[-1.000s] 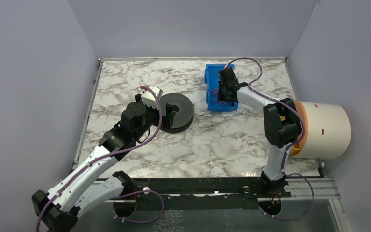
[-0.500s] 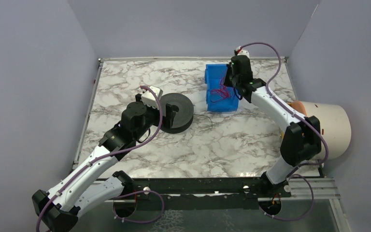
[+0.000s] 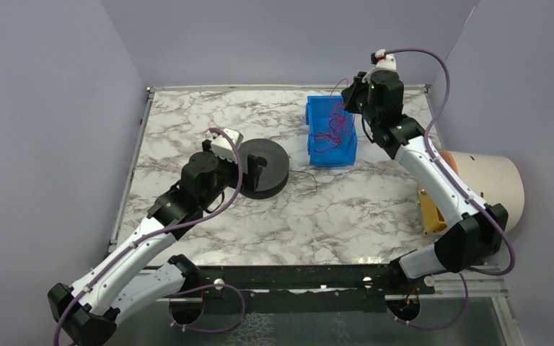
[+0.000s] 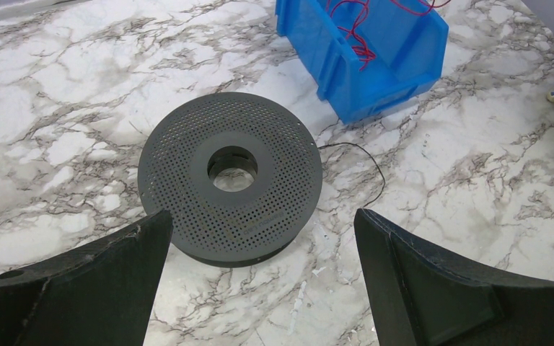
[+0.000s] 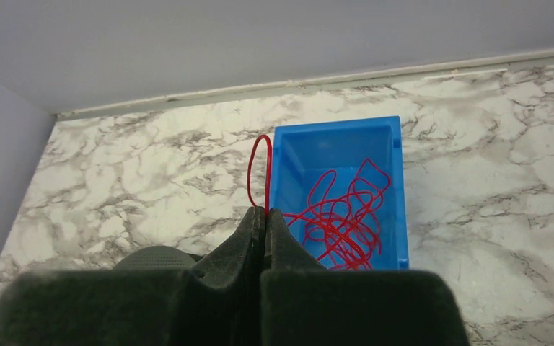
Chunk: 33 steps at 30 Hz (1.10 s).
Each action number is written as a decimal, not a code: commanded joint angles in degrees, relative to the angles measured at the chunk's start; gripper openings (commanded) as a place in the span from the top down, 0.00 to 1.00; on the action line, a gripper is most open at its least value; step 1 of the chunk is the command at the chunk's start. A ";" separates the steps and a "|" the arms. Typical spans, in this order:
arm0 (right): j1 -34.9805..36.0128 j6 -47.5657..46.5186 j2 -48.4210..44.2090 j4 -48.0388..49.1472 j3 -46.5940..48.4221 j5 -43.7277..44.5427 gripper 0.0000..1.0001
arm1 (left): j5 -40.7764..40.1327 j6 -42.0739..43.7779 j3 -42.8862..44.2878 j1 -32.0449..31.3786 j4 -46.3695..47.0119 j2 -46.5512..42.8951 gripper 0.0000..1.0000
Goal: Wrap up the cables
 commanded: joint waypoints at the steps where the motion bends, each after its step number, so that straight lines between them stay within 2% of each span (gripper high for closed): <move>1: 0.16 0.45 -4.10 2.42 1.87 -4.30 0.99 | 1.34 -0.47 1.47 0.16 1.84 -1.13 0.01; 10: 0.16 0.99 -8.55 2.06 0.09 -10.93 0.99 | 2.03 -0.83 1.47 0.16 1.81 -1.28 0.01; 19: 0.10 -1.02 -12.86 3.78 -3.56 -35.15 0.99 | 8.20 -0.11 0.94 0.16 4.14 -1.62 0.01; 24: 0.10 -3.58 -15.66 2.54 -5.75 -44.43 0.99 | 11.93 0.52 0.96 0.18 5.34 -2.20 0.01; 33: 0.13 -0.21 -23.05 7.16 -13.33 -58.59 0.99 | 25.80 1.01 3.92 0.17 5.15 -3.18 0.01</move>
